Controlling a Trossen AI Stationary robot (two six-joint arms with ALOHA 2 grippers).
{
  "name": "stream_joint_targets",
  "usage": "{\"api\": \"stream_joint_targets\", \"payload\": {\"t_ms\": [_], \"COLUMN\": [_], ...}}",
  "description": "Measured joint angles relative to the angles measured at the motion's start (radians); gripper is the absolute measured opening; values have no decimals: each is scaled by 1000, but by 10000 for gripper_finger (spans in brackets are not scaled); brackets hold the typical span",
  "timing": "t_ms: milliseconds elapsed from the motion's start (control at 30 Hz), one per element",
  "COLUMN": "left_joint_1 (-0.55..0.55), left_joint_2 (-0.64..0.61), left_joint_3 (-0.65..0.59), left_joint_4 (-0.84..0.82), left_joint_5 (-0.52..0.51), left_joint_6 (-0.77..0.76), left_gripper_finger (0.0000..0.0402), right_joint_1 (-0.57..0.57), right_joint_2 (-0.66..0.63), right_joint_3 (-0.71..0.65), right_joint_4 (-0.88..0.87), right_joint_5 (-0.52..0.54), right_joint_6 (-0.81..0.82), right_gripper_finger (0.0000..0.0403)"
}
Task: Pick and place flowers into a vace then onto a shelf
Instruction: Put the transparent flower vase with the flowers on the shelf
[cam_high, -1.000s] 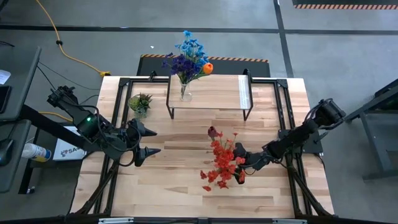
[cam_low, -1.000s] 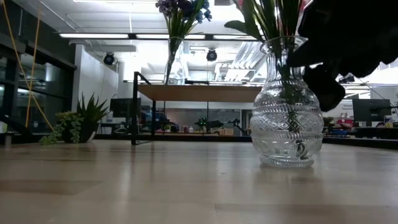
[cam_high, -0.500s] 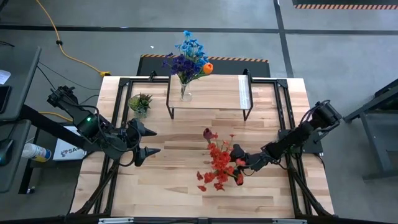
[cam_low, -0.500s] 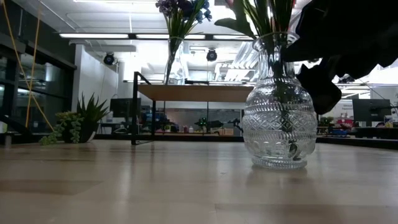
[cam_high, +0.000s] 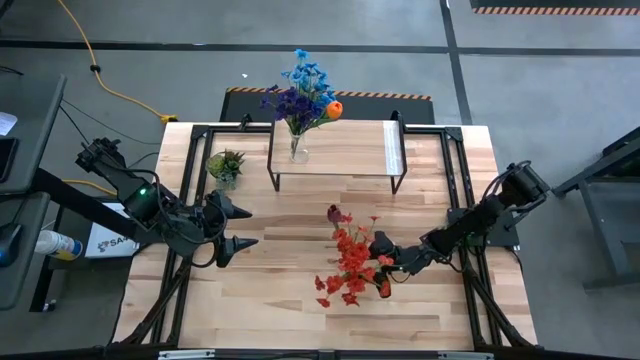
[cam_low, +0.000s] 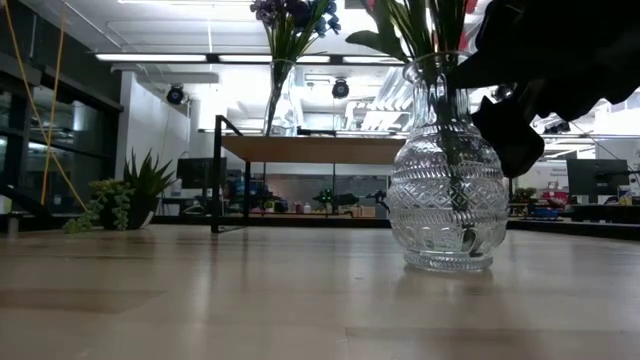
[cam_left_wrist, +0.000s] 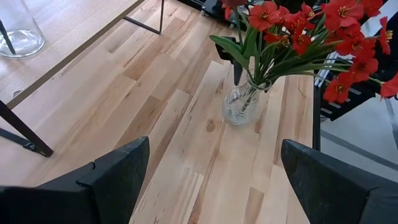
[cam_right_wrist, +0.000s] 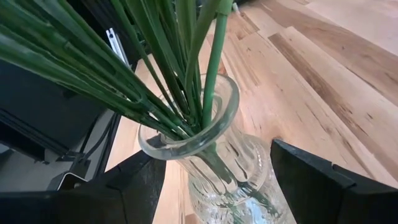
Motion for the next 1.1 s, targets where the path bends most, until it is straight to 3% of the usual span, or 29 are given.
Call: {"api": "stream_joint_targets", "payload": {"t_ms": [367,1100], "left_joint_1": [0,0], "left_joint_2": [0,0], "left_joint_3": [0,0], "left_joint_4": [0,1], "left_joint_5": [0,0], "left_joint_6": [0,0], "left_gripper_finger": [395,395], "right_joint_1": [0,0], "right_joint_2": [0,-2], "right_joint_3": [0,0], "right_joint_4": [-17,-21], "right_joint_5": [0,20], "right_joint_6": [0,-6], "right_gripper_finger": [274,188]}}
